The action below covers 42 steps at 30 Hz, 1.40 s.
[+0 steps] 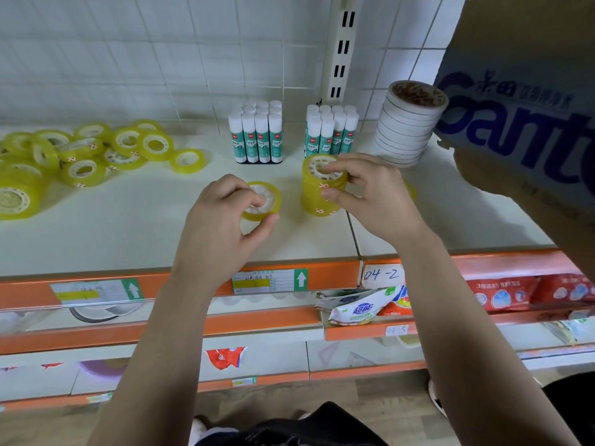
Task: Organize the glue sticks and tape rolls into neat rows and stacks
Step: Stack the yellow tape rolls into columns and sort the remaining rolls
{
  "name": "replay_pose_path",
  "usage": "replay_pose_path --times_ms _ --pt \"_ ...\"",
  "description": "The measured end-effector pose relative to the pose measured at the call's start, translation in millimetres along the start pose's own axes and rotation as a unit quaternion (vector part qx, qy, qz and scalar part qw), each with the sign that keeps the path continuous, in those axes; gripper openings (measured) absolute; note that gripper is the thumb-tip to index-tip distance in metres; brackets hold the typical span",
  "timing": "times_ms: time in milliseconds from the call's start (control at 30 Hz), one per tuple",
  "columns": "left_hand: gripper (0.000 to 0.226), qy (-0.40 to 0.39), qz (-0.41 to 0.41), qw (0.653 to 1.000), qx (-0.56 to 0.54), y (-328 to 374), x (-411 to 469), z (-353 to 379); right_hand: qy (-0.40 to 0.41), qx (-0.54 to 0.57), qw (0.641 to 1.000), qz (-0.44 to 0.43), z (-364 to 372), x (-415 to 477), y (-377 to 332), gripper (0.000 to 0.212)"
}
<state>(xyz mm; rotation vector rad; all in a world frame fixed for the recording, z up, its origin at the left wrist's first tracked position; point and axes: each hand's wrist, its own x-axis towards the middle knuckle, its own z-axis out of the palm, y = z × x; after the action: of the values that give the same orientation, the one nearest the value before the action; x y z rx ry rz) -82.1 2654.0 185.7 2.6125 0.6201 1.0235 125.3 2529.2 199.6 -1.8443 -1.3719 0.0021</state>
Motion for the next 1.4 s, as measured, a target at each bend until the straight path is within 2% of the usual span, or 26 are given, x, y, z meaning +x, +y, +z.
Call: replay_pose_path --times_ms 233,500,733,900,1100,1400 --pt "0.028 0.000 -0.001 1.000 -0.008 2 1 3 0.034 -0.008 0.999 -0.004 3 0 1 0.033" --pt "0.032 0.013 0.004 0.999 -0.041 15 11 3 0.009 0.021 1.000 -0.003 -5 -7 5 0.046" --pt "0.028 0.012 0.026 0.994 -0.102 32 44 15 0.122 -0.013 0.992 -0.034 -15 -36 4 0.019" --pt "0.024 -0.022 0.042 0.994 -0.103 41 64 35 0.090 -0.021 0.995 -0.020 -5 -51 14 0.017" --pt "0.023 -0.048 0.063 0.993 -0.088 39 71 48 0.108 -0.015 0.994 0.001 -1 -56 17 0.023" --pt "0.027 -0.075 0.080 0.991 -0.072 34 71 42 0.118 -0.018 0.993 0.000 0 -57 16 0.017"
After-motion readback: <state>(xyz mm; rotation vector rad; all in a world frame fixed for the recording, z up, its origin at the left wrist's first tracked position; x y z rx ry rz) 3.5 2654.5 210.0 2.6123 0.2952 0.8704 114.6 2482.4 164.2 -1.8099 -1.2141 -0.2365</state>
